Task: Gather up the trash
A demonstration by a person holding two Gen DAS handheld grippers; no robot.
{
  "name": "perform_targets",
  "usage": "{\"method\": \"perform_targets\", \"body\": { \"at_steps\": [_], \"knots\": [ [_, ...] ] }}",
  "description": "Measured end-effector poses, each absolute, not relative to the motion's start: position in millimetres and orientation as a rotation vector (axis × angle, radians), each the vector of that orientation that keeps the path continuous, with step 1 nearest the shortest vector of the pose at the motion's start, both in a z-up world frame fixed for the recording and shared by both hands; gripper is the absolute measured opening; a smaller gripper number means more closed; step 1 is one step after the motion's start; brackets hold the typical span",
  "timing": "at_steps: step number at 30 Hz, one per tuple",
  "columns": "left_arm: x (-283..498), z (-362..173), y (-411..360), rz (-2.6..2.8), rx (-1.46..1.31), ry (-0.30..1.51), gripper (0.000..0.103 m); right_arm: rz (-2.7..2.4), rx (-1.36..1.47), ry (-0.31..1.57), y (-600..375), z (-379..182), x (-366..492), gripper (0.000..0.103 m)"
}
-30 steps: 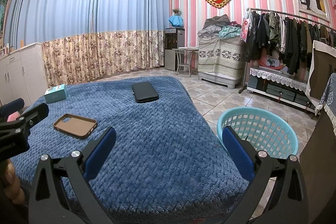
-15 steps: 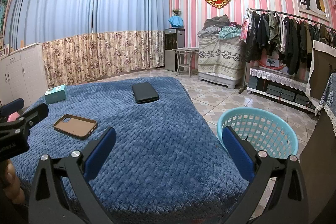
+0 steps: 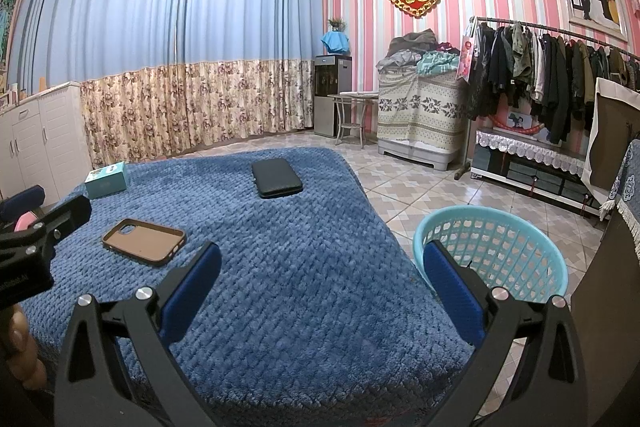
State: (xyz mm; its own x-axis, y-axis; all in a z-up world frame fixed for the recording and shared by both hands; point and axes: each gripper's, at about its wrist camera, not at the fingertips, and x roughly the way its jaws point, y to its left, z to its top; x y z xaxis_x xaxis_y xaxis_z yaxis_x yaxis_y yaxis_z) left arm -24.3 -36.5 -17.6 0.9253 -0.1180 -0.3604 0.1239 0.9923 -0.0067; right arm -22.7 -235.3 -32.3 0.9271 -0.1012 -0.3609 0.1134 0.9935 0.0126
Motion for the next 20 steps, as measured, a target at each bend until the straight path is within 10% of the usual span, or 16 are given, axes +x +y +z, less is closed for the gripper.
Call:
{"method": "perform_targets", "body": {
  "at_steps": [20],
  "knots": [
    [-23.7, -13.7, -38.2, -0.13, 0.018, 0.371, 0.098, -0.11, 0.034, 0.368, -234.9, -33.7, -22.6, 0.099]
  ]
}}
